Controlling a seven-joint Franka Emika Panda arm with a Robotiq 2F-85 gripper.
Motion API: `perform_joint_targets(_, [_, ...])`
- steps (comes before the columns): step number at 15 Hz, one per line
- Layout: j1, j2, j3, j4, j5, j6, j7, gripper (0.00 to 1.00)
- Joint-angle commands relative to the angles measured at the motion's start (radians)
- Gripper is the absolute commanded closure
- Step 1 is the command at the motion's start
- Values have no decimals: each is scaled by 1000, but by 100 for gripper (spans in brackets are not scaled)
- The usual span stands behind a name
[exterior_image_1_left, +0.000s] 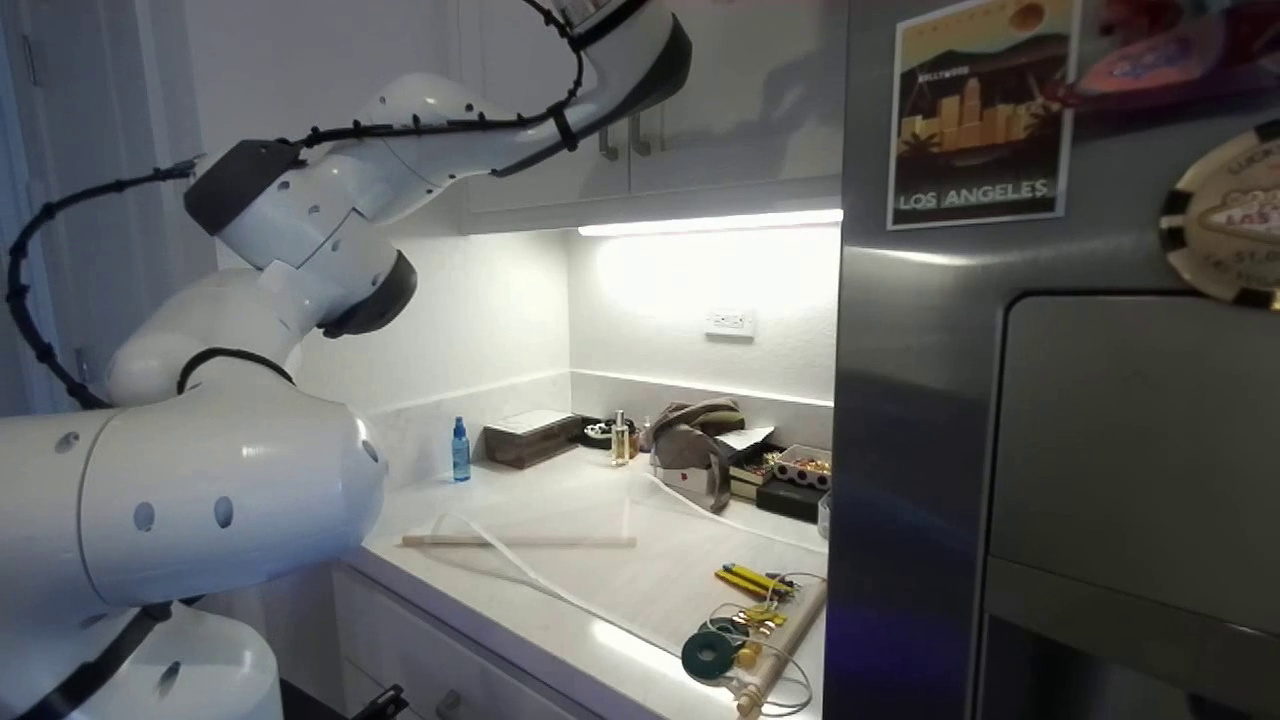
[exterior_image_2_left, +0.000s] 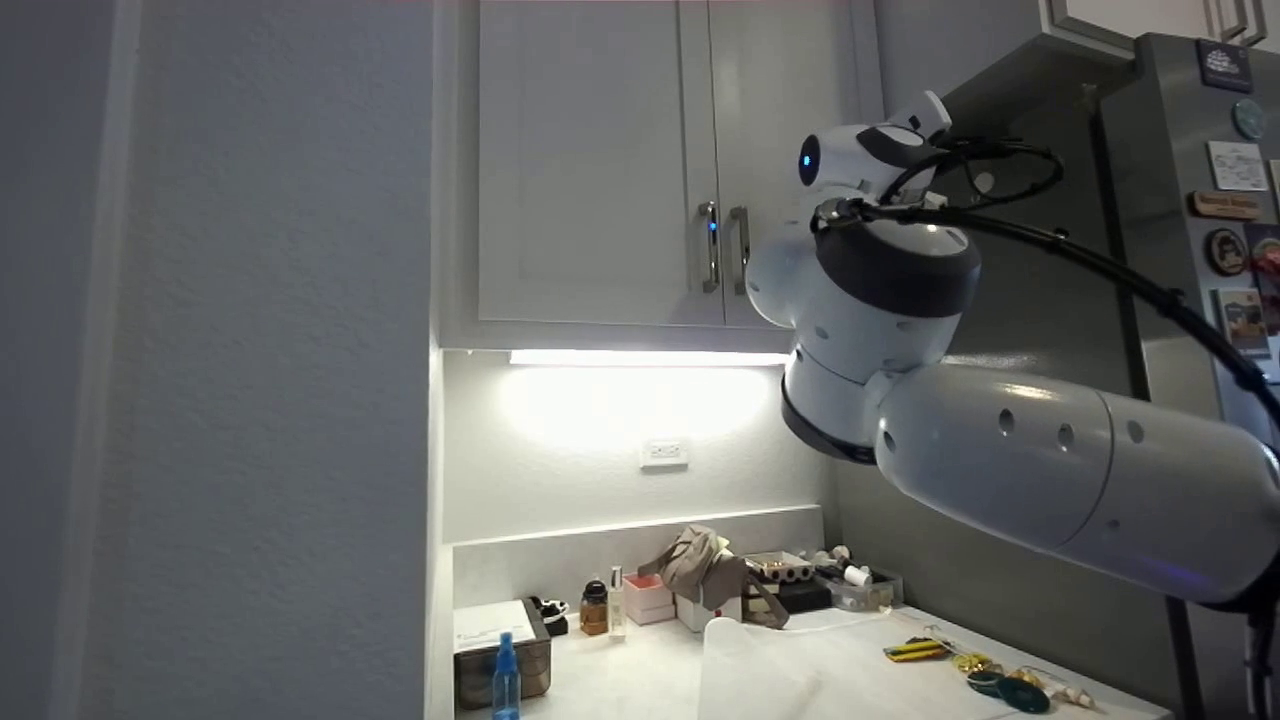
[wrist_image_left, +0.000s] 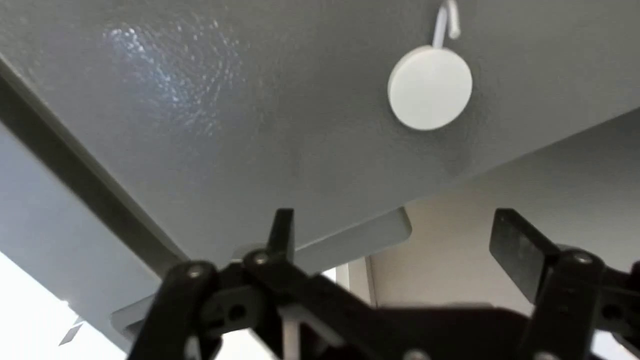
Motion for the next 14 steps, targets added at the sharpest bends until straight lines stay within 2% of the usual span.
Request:
perform_joint_targets(1, [19,66,53,9,1,57,-56,0])
perform_joint_targets(7, [89,132,114,-46,11,155,-123,0])
perform_joint_targets(14, [149,179,91,-93,7,192,-201,0])
